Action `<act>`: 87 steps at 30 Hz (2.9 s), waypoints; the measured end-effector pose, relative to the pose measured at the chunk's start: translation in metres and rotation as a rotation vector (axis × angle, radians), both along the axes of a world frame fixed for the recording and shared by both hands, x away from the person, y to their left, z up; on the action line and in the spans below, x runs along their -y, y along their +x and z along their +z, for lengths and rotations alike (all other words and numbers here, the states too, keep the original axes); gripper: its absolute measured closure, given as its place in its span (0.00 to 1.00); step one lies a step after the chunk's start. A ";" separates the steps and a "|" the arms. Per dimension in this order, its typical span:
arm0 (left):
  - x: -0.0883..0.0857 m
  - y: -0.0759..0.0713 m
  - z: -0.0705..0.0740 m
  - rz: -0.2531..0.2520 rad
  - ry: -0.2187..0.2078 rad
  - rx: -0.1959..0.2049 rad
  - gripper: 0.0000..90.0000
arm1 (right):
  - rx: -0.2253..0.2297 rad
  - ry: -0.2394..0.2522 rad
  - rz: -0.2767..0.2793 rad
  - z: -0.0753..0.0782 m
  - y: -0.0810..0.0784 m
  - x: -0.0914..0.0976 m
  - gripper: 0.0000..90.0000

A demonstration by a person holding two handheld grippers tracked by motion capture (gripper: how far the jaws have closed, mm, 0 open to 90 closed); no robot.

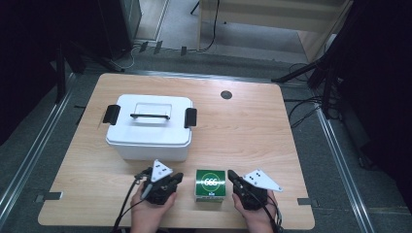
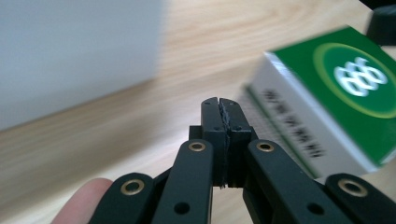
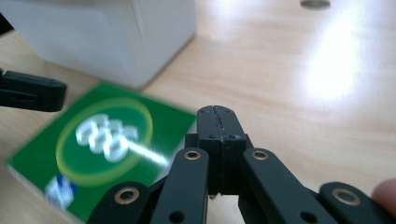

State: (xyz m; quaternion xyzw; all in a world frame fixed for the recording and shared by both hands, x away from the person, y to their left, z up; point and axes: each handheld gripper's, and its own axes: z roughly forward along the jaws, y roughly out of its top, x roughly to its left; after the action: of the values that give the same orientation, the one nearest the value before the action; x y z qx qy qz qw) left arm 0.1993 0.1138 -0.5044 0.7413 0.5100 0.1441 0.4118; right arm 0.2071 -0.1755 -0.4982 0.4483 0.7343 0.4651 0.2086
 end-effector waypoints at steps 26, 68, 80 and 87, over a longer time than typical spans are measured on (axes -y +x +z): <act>-0.191 0.056 0.030 0.358 0.068 0.002 1.00 | -0.016 -0.057 0.147 0.041 0.097 -0.084 1.00; -0.104 0.087 0.033 0.190 0.089 0.008 1.00 | -0.080 -0.111 0.112 0.026 0.108 -0.046 1.00; -0.100 0.081 0.035 0.161 0.057 0.039 1.00 | -0.060 -0.102 0.085 0.026 0.101 -0.025 0.98; -0.138 0.058 0.029 0.226 -0.059 0.117 0.69 | -0.016 -0.119 0.104 0.026 0.093 0.001 0.88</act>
State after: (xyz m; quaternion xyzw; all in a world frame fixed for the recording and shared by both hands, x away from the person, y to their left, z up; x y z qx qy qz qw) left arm 0.2571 0.2523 -0.4751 0.6569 0.5696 0.2174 0.4436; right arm 0.3003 -0.1761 -0.4721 0.4001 0.7845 0.4273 0.2046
